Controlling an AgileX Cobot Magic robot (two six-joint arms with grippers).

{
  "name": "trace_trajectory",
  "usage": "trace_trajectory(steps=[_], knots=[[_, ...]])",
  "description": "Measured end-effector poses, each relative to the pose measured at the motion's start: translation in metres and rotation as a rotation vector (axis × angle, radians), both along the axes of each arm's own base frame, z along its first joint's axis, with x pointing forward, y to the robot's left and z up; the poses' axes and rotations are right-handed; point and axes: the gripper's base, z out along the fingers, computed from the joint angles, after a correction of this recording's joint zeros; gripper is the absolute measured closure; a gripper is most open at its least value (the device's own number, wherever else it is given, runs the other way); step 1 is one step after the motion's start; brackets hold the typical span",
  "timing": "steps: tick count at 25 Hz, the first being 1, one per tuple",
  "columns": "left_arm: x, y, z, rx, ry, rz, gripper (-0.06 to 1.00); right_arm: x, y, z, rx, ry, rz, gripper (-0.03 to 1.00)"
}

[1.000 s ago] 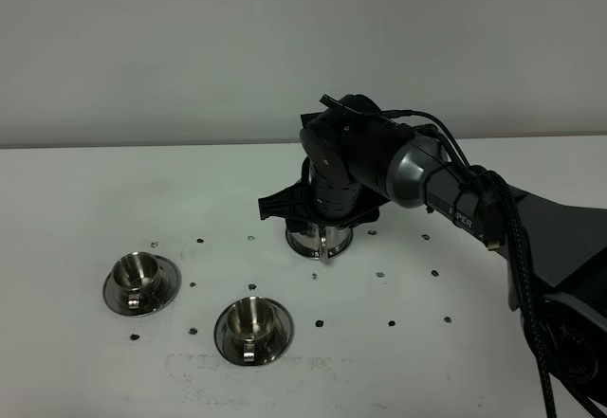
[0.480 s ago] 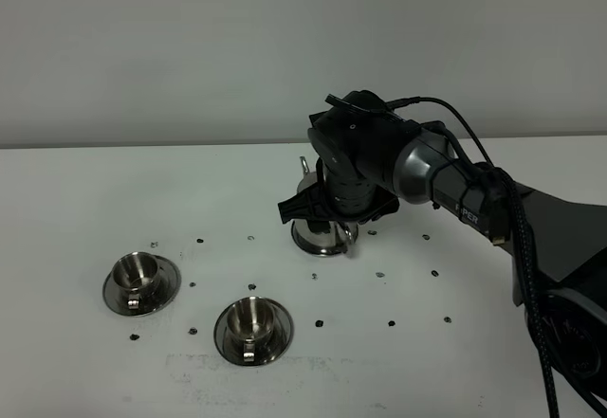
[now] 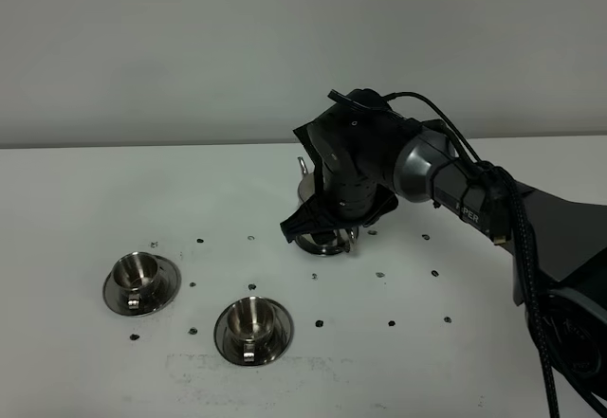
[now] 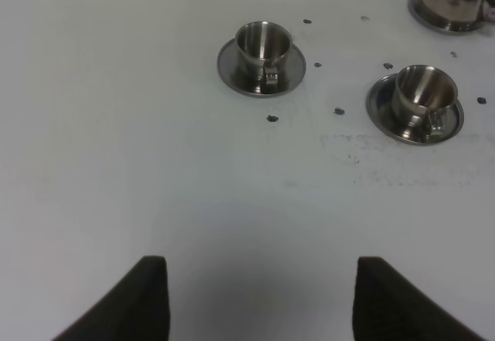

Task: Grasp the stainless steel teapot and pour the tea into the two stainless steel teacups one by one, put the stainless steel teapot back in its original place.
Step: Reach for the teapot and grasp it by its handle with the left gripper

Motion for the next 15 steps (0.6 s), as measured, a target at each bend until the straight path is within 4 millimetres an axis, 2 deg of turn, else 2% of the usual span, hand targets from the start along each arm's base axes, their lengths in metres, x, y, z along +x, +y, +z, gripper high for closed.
trace_trajectory(steps=[7,15], knots=[[0.000,0.000,0.000,0.001,0.000,-0.001,0.37,0.002,-0.001,0.000,-0.011,-0.006,0.043,0.38],[0.000,0.000,0.000,0.001,0.000,-0.001,0.37,0.015,-0.015,0.009,0.017,-0.042,-0.002,0.38]])
